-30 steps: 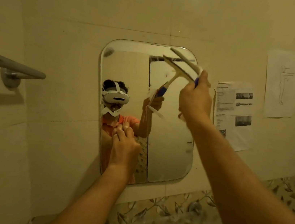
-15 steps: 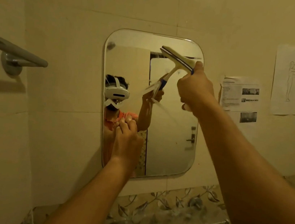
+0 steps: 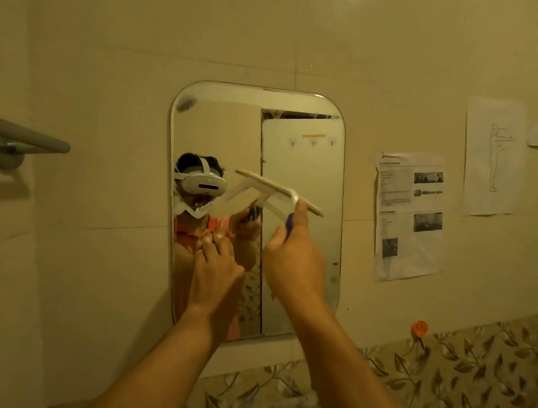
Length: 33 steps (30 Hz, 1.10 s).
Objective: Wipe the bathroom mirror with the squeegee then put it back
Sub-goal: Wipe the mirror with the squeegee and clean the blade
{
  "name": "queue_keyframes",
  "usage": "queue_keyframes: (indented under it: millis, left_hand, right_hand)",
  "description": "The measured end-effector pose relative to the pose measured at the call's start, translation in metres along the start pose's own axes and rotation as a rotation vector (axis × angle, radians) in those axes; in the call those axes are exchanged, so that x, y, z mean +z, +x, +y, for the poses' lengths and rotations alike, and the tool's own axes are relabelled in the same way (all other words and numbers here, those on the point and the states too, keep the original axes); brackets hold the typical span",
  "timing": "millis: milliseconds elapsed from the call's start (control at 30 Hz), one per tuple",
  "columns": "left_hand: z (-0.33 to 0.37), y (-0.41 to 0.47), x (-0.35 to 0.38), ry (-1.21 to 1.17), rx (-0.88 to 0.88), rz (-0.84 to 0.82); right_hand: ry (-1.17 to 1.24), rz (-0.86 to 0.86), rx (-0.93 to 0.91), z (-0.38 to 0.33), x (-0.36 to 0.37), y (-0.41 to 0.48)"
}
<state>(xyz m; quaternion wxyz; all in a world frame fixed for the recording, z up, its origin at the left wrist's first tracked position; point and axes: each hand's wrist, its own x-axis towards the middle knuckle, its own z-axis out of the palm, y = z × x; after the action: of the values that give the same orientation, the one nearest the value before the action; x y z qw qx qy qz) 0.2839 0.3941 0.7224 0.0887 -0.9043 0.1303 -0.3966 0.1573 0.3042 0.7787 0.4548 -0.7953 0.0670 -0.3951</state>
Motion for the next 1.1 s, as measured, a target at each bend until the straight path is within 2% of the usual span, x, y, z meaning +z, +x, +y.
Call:
queue_keyframes:
  millis: [133, 400, 533, 733, 833, 967, 1100]
  left_hand:
    - [0.001, 0.001, -0.004, 0.03, 0.007, 0.017]
    - [0.003, 0.006, 0.009, 0.002, 0.017, 0.048]
    - [0.001, 0.004, 0.01, 0.002, 0.035, 0.012]
    - [0.0, 0.003, 0.004, -0.017, 0.026, 0.046]
    - [-0.003, 0.004, 0.003, 0.027, 0.027, 0.011]
    - [-0.002, 0.001, -0.001, 0.054, 0.029, -0.031]
    - [0.003, -0.002, -0.006, 0.05, 0.023, 0.074]
  right_hand:
    - [0.097, 0.115, -0.006, -0.017, -0.031, 0.038]
    - [-0.068, 0.127, -0.093, -0.07, -0.045, 0.085]
    - [0.012, 0.078, -0.002, -0.055, -0.032, 0.071]
    - [-0.044, 0.076, 0.039, -0.006, 0.01, 0.014]
    - [-0.051, 0.033, 0.046, 0.009, 0.015, -0.005]
    - [0.038, 0.024, 0.011, 0.007, -0.003, 0.0]
    - [0.116, 0.152, -0.039, -0.018, -0.048, 0.056]
